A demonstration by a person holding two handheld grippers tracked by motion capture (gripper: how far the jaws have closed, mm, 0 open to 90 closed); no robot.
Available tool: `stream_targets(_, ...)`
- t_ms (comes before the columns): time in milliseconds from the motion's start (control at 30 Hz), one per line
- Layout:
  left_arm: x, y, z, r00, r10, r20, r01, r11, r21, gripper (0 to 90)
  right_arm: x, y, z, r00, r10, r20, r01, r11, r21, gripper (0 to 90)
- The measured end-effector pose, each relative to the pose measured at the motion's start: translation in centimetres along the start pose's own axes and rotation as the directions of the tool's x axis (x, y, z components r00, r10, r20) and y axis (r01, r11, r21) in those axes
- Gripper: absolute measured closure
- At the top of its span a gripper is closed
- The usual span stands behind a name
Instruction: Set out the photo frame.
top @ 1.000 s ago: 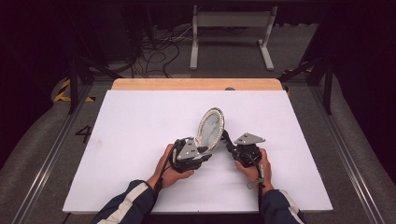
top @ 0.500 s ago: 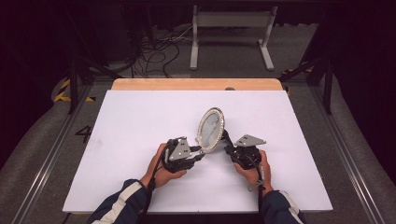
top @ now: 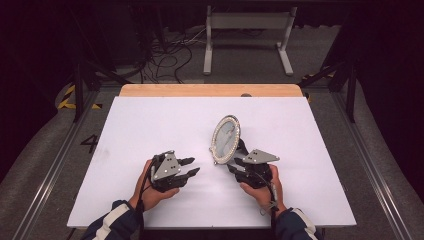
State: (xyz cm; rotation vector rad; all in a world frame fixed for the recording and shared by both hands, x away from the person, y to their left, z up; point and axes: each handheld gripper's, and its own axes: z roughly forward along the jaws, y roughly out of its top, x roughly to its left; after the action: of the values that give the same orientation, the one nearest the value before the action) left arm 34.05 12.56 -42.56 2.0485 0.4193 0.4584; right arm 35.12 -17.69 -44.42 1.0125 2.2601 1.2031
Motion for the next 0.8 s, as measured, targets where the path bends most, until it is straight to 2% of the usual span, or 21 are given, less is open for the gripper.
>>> stream_targets(133, 0.0, -1.1, -1.2, 0.9989, 0.020, -0.042, -0.018, 0.9994, 0.028, 58.2, 0.2, 0.4, 0.0, 0.9990, 0.041, -0.019, -0.042, 0.999, -0.033, 51.9)
stream_targets(200, 0.0, -1.9, -1.6, 0.9981, 0.025, -0.057, -0.022, 0.9985, 0.050, 56.4, 0.4, 0.6, 0.2, 0.9988, 0.047, -0.014, -0.048, 0.998, -0.041, 46.7)
stream_targets(300, 0.3, -2.9, -2.2, 0.9966, 0.016, -0.081, -0.010, 0.9970, 0.077, 53.7, 0.5, 0.7, 0.5, 0.9979, 0.064, -0.013, -0.064, 0.997, -0.052, 44.2)
stream_targets(333, 0.5, -3.4, -2.6, 0.9959, -0.011, -0.090, 0.017, 0.9973, 0.071, 50.4, 0.7, 0.9, 0.6, 0.9972, 0.072, -0.020, -0.073, 0.995, -0.065, 43.1)
stream_targets(400, 0.8, -3.9, -2.9, 0.9948, -0.035, -0.096, 0.041, 0.9967, 0.070, 48.3, 0.8, 1.0, 0.7, 0.9974, 0.072, -0.008, -0.073, 0.995, -0.067, 42.7)
stream_targets(533, 0.9, -4.5, -3.5, 0.9922, -0.051, -0.114, 0.060, 0.9951, 0.079, 41.7, 0.7, 1.4, 1.0, 0.9970, 0.078, -0.002, -0.078, 0.994, -0.081, 43.8)
stream_targets(600, 1.1, -4.8, -3.7, 0.9906, -0.073, -0.116, 0.083, 0.9931, 0.083, 36.7, 0.6, 1.6, 1.2, 0.9962, 0.087, -0.003, -0.087, 0.993, -0.081, 44.0)
stream_targets(733, 1.3, -5.0, -3.8, 0.9894, -0.072, -0.126, 0.086, 0.9905, 0.107, 31.9, 0.4, 1.6, 1.7, 0.9928, 0.120, -0.009, -0.120, 0.989, -0.082, 44.2)
stream_targets(800, 1.3, -5.0, -3.7, 0.9887, -0.075, -0.130, 0.090, 0.9895, 0.114, 29.3, 0.4, 1.6, 2.1, 0.9932, 0.117, 0.000, -0.117, 0.991, -0.070, 44.9)
